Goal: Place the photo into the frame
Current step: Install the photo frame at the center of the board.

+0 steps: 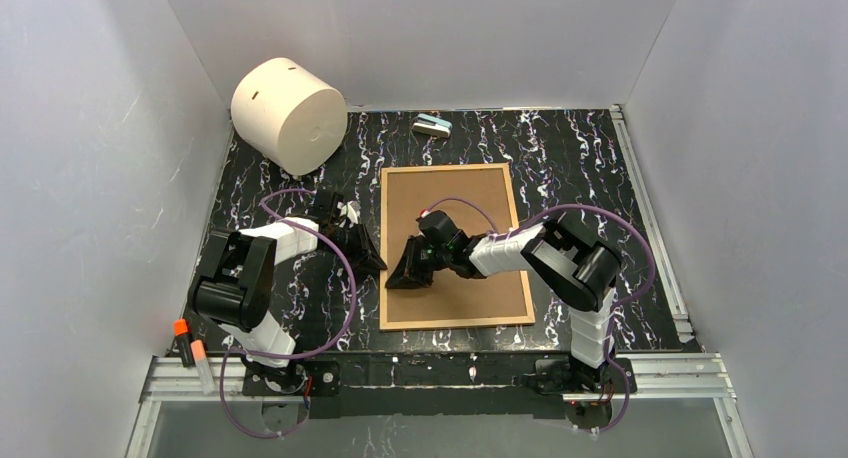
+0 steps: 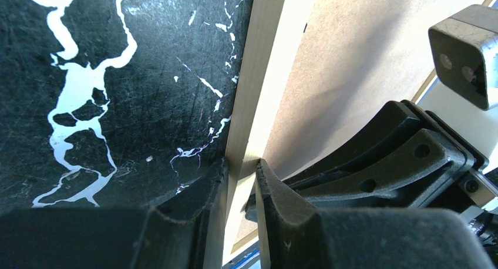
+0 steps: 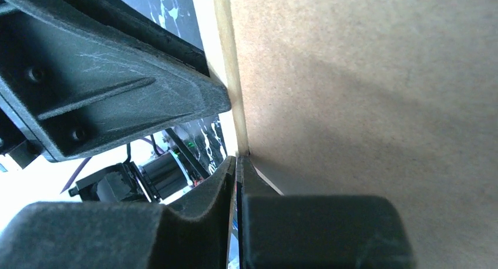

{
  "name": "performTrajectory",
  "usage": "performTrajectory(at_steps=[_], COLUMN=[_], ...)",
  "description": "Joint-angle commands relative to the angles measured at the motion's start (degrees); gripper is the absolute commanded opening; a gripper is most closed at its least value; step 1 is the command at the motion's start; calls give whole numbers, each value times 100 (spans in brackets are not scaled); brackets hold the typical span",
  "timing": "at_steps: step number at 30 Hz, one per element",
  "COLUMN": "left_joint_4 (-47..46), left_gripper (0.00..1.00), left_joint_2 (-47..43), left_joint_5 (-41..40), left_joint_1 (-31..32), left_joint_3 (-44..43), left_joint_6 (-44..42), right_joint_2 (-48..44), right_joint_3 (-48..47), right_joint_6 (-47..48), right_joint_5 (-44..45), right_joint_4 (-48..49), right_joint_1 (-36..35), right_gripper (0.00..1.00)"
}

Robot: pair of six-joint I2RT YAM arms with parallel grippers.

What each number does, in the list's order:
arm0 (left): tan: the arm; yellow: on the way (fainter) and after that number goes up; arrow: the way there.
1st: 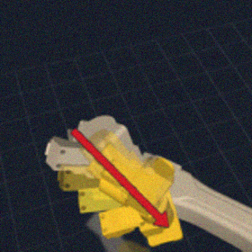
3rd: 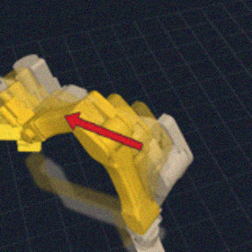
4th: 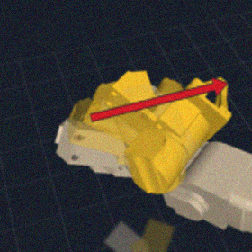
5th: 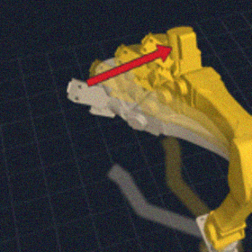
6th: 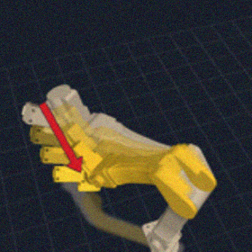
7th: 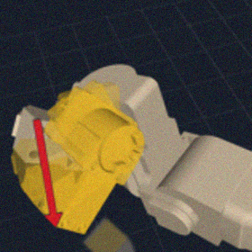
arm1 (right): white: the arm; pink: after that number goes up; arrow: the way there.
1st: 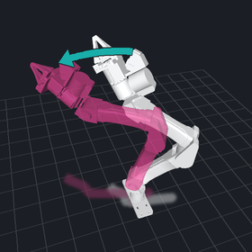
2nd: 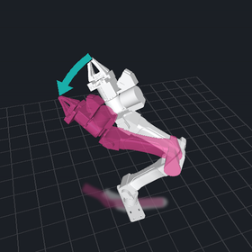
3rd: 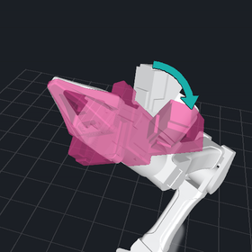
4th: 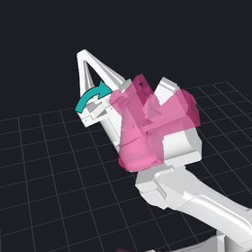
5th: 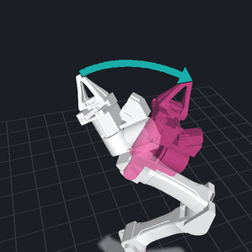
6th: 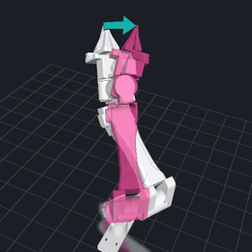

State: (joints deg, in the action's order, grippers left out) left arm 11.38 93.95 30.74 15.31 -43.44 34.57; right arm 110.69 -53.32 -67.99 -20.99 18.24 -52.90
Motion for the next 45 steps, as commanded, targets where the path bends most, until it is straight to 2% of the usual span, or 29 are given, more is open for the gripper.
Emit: performTrajectory(at_steps=[1, 11, 18, 22, 25, 31, 37, 41, 45], left_joint_4=[714, 757, 780, 699, 642, 625, 311, 215, 150], left_gripper=[10, 9, 9, 11, 14, 20, 33, 33, 25], left_joint_2=[532, 589, 548, 495, 500, 617, 733, 1056, 1238], left_joint_5=[-1423, -1527, -1421, -1198, -1030, -943, -1160, -1355, -1514], left_joint_1=[93, 94, 90, 93, 98, 93, 94, 95, 99], left_joint_3=[405, 349, 287, 228, 154, -101, -264, -426, -450], left_joint_6=[-187, -187, -194, -268, -383, -523, -451, -420, -338], right_joint_2=[562, 311, -724, -1227, -1256, -532, 272, 628, 980], right_joint_3=[412, 462, 471, 479, 281, -438, -1534, -1825, -2099], right_joint_6=[293, 681, 839, 1091, 1291, 1073, 1266, 1275, 1262], right_joint_5=[1609, 2392, 2659, 2053, 1362, 89, -391, -689, -980], right_joint_4=[-1644, -2051, -2358, -1926, -1449, -434, -461, -368, -313], right_joint_1=[4, 6, 66, 277, 453, 858, 1069, 1266, 1344], right_gripper=[14, 14, 19, 24, 25, 27, 28, 27, 21])
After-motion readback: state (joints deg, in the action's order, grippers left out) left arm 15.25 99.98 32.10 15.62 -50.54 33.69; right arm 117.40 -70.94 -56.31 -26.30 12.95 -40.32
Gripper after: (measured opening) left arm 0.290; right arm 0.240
